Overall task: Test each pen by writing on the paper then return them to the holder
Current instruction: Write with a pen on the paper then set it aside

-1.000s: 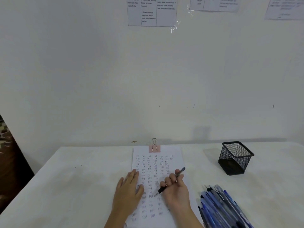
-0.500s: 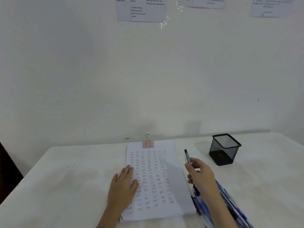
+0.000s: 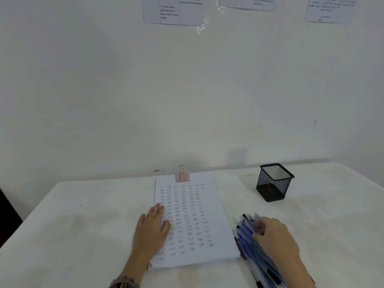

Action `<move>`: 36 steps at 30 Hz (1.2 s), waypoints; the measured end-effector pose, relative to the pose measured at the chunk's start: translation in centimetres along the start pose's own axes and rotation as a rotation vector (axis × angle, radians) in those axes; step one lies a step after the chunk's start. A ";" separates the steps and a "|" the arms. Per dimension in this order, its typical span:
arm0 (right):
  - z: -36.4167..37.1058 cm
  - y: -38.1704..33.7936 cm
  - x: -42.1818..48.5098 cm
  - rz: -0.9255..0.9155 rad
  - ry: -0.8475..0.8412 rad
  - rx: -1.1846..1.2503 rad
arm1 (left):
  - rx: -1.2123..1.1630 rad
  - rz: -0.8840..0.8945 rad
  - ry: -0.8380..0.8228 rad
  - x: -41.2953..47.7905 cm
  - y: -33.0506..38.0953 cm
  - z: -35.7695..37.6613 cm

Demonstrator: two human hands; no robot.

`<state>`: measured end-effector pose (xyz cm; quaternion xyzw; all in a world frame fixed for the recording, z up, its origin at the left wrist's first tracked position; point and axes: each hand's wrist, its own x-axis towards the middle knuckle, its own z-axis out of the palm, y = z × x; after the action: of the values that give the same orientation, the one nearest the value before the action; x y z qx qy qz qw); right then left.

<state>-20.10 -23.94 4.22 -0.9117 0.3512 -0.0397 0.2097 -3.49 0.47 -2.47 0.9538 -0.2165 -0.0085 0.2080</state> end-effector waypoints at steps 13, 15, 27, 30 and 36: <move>4.4 -9.1 1.9 -0.165 -0.232 0.110 | -0.222 -0.010 0.085 -0.8 -0.3 -0.1; 5.7 -9.5 2.6 -0.116 -0.226 -0.027 | -0.198 -0.011 0.075 -0.9 -0.3 -0.3; 8.5 -11.5 0.9 -0.265 -0.118 -0.004 | -0.121 -0.055 0.114 -1.7 -3.0 -1.5; 9.0 -11.8 0.5 -0.302 -0.109 -0.050 | -0.116 -0.044 0.123 -2.0 -4.0 -1.7; 8.8 -11.1 0.7 -0.337 -0.112 -0.082 | -0.035 -0.028 0.141 -2.4 -4.3 -1.8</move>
<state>-10.75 -13.93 0.75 -0.9662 0.1823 -0.0090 0.1819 -3.70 5.70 -2.69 0.9513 -0.1875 0.0522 0.2392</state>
